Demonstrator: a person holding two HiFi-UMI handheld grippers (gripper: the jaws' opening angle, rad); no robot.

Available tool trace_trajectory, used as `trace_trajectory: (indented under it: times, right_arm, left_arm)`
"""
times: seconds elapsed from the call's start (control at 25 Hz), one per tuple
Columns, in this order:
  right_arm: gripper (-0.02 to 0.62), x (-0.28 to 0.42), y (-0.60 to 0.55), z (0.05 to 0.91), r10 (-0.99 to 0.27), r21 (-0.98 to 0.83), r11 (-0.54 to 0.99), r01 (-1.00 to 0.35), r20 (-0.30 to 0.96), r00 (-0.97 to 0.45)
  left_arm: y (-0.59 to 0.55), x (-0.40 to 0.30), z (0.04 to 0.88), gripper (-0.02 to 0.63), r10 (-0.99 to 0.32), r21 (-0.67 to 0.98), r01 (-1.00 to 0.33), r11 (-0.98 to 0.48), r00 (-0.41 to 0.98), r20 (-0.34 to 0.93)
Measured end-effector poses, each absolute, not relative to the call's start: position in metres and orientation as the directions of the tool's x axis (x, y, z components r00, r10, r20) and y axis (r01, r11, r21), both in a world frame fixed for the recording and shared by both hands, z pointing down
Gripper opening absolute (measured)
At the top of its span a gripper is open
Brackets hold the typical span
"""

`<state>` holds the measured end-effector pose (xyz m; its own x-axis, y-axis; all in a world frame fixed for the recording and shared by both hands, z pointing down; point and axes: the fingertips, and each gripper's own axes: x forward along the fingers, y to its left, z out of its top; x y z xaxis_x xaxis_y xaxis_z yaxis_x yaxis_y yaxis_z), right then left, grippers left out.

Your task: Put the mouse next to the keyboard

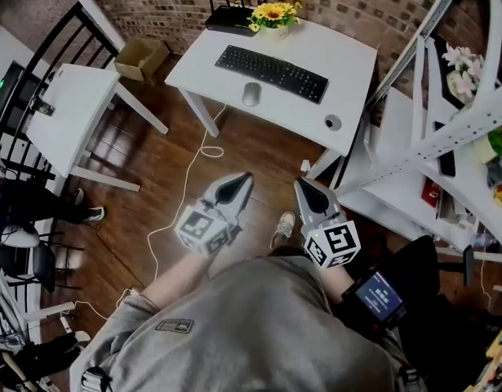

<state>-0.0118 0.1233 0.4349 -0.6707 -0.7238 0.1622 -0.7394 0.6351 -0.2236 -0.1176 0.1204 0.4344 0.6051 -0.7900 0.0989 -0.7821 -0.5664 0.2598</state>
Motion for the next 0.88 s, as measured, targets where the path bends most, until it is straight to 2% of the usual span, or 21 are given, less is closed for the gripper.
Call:
trace_trajectory:
  times: [0.52,0.88]
  right_arm:
    - [0.012,0.022,0.001,0.447,-0.679,-0.251,0.662,-0.706,0.197,-0.707]
    - [0.014,0.008,-0.058,0.471,-0.703,-0.265,0.609,-0.748,0.256,-0.663]
  left_arm:
    - [-0.006,-0.099,0.452,-0.003,-0.840,0.265,-0.848,-0.459,0.512,0.180]
    - [-0.072,-0.128,0.486,-0.003,-0.820,0.248,-0.852,-0.460,0.515,0.248]
